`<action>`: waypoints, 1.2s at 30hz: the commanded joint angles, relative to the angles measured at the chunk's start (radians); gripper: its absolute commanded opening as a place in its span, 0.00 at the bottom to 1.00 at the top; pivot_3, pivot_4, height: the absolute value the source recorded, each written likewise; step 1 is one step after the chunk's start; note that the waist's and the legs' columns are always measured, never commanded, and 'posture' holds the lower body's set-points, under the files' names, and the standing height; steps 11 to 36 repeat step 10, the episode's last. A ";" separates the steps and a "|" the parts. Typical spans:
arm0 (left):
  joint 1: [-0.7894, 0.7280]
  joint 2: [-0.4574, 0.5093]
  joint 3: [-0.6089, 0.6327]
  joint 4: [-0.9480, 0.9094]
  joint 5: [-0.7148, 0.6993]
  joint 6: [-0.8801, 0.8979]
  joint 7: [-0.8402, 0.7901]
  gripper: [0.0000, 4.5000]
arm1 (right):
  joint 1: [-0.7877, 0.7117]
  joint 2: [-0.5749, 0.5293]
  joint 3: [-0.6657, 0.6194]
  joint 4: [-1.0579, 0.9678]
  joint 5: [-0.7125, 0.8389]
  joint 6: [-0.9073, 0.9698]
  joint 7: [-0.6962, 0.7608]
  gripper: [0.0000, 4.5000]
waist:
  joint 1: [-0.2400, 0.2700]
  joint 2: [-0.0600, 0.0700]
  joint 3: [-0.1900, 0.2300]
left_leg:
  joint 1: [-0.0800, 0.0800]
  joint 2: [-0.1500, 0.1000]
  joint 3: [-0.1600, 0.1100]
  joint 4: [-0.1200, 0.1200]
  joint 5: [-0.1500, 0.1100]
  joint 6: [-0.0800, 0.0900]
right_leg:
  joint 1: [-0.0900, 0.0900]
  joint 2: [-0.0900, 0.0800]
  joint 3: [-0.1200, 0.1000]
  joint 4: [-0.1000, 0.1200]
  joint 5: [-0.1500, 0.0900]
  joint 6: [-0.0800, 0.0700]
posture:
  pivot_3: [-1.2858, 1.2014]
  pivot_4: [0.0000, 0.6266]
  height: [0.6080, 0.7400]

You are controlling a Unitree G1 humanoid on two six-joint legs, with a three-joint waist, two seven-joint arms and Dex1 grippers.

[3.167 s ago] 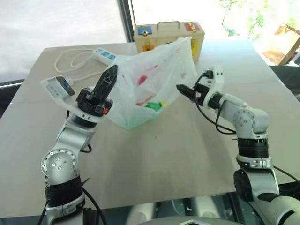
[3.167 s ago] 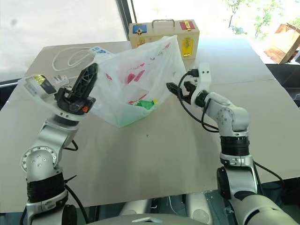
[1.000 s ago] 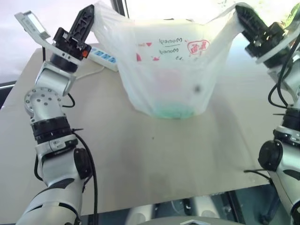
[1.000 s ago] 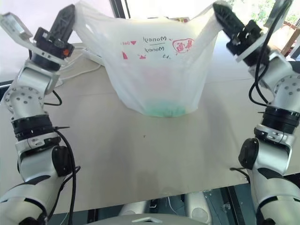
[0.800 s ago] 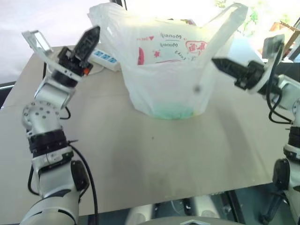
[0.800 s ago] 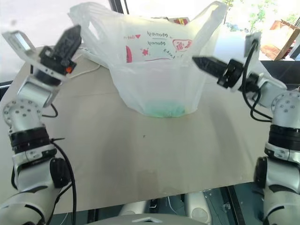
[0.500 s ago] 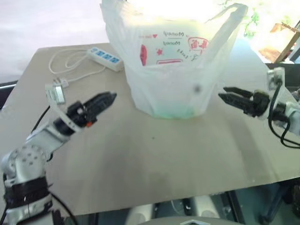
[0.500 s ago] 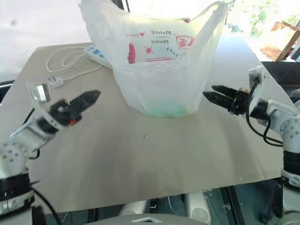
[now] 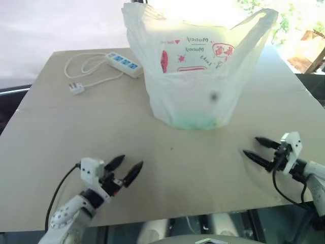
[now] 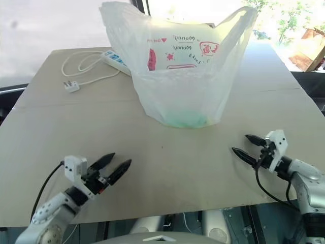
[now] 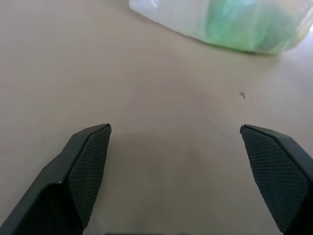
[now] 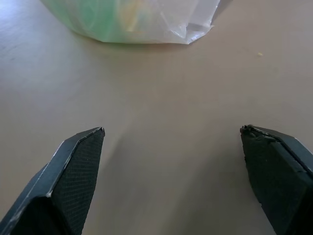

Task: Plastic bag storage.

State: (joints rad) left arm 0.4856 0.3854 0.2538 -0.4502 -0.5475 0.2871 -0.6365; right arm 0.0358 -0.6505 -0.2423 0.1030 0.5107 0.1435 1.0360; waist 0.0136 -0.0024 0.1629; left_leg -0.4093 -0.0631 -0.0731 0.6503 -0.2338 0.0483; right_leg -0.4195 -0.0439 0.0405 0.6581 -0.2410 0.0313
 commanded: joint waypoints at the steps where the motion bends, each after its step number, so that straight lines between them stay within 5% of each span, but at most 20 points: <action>1: 0.040 -0.020 -0.017 0.013 0.061 -0.094 -0.010 1.00 | 0.024 -0.013 -0.039 0.016 0.002 -0.093 0.076 1.00 | 0.000 0.001 0.000 | 0.003 0.001 0.001 -0.001 0.000 0.000 | 0.004 0.000 -0.001 -0.001 -0.001 -0.001 | 0.52 0.24 1.00; 10: 0.036 -0.080 -0.048 0.024 0.110 -0.252 -0.010 1.00 | 0.083 -0.010 -0.003 0.041 -0.061 -0.253 0.163 1.00 | -0.001 -0.001 0.000 | 0.009 0.012 0.018 0.000 0.000 0.001 | 0.012 0.000 -0.003 -0.002 -0.002 -0.001 | 0.52 0.24 1.00; 36: 0.036 -0.080 -0.048 0.024 0.110 -0.252 -0.010 1.00 | 0.083 -0.010 -0.003 0.041 -0.061 -0.253 0.163 1.00 | -0.001 -0.001 0.000 | 0.009 0.012 0.018 0.000 0.000 0.001 | 0.012 0.000 -0.003 -0.002 -0.002 -0.001 | 0.52 0.24 1.00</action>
